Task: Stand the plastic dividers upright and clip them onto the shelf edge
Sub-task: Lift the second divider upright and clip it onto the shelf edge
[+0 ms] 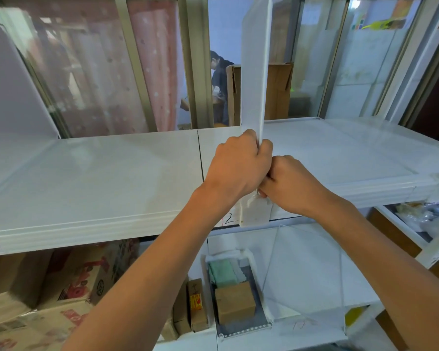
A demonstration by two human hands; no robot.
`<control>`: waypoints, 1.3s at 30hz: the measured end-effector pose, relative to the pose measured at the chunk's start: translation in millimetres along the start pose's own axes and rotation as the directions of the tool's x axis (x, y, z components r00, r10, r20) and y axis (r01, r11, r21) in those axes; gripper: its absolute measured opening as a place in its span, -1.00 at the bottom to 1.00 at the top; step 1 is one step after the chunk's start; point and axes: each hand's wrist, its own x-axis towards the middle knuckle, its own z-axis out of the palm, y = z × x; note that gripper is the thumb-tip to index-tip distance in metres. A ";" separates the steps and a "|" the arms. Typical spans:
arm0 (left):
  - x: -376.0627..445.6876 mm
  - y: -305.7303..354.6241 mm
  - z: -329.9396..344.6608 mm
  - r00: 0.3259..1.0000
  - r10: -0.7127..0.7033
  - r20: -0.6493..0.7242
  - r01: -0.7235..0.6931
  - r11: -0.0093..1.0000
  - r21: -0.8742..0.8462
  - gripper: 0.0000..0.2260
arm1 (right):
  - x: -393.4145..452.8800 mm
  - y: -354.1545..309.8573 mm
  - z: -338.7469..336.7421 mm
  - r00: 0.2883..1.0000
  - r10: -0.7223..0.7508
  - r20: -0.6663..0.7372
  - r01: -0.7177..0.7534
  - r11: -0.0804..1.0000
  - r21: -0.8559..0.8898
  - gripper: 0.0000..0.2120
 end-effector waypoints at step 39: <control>-55.5 -72.2 5.6 0.996 -0.045 0.080 0.072 0.925 -0.372 -0.80 | -40.7 45.1 3.2 0.965 0.106 -0.239 -0.035 0.959 0.281 -0.75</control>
